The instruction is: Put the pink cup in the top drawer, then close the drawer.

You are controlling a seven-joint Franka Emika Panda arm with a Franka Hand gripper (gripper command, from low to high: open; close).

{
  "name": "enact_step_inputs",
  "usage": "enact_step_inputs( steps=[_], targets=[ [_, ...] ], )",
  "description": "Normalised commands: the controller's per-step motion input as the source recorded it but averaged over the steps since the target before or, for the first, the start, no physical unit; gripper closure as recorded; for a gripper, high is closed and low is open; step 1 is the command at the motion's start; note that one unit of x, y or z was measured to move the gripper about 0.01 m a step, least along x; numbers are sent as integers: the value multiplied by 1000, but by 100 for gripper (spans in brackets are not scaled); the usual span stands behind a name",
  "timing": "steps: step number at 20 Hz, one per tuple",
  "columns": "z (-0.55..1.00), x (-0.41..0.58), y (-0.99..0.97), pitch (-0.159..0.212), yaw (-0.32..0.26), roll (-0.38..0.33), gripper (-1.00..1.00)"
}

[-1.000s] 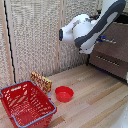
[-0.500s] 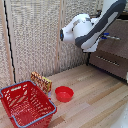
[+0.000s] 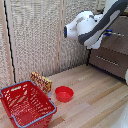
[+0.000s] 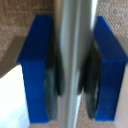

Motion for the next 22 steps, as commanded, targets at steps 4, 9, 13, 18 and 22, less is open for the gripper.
enact_step_inputs(
  steps=[4, 9, 13, 18, 22],
  targets=[
    [315, -194, -976, -5, 0, 0, 100],
    [310, -281, -950, -14, 0, 0, 100],
    [181, -251, -651, -40, 2, -1, 100],
    [169, -174, -481, -36, 17, -10, 100],
    [29, 9, -4, 0, 72, -22, -100]
  ],
)
